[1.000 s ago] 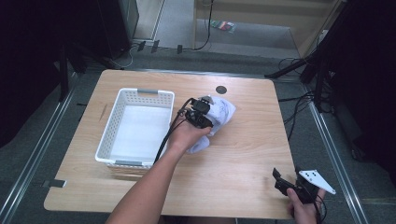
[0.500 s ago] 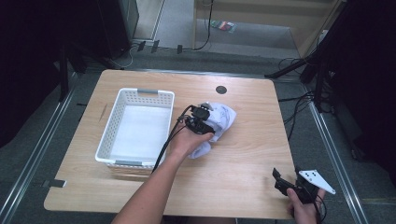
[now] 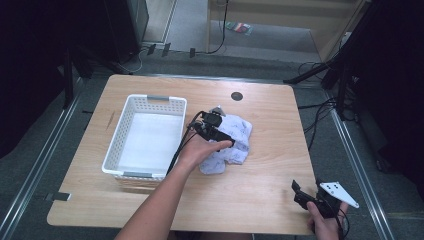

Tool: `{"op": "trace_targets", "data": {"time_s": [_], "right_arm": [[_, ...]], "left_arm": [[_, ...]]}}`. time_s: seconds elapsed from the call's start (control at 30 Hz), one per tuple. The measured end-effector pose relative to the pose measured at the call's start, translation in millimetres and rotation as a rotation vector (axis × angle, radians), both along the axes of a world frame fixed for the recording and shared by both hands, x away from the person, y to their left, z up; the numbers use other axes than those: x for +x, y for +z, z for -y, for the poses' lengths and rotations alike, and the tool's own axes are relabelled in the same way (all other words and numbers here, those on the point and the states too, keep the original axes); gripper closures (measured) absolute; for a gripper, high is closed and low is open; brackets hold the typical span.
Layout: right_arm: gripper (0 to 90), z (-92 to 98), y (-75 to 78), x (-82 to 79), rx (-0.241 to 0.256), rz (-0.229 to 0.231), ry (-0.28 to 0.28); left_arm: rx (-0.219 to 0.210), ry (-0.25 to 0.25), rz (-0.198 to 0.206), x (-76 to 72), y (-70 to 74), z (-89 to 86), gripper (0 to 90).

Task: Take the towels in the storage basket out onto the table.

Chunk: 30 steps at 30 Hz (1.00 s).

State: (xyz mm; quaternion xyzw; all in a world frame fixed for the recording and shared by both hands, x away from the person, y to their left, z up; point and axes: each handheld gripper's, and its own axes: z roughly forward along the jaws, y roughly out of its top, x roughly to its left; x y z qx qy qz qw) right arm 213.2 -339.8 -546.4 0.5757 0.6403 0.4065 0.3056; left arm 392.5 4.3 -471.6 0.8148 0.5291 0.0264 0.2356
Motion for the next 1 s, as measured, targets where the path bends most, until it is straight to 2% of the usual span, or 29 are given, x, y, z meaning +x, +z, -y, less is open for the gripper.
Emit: {"op": "trace_targets", "data": {"time_s": [0.23, 0.57, 0.67, 0.73, 0.8, 0.9, 1.0], "right_arm": [[12.6, -0.2, 0.0, 0.1, -0.002, -0.001, 0.0], [12.5, -0.8, 0.0, 0.2, -0.006, -0.004, -0.001], [12.6, -1.0, 0.0, 0.3, -0.009, -0.005, -0.002], [12.6, -1.0, 0.0, 0.4, -0.01, -0.004, -0.002], [12.6, -1.0, -0.1, 0.4, -0.01, -0.004, -0.002], [12.5, -1.2, 0.0, 0.5, -0.015, -0.005, 0.0], [12.5, -1.2, 0.0, 0.5, -0.014, -0.005, -0.001]], "left_arm": [[0.008, -0.012, 0.023, -3.9, 9.4, -4.7, 0.0], [0.015, -0.017, 0.062, -12.8, 30.5, -23.4, 0.0], [0.019, -0.014, 0.075, -14.7, 37.8, -32.6, 0.0], [0.007, -0.01, 0.086, -16.8, 42.8, -38.5, 0.0], [0.019, -0.016, 0.102, -19.7, 48.3, -45.9, 0.0], [0.017, -0.005, 0.127, -24.1, 53.2, -55.6, 0.0], [0.032, 0.004, 0.156, -29.2, 54.2, -67.9, 0.0]]}}
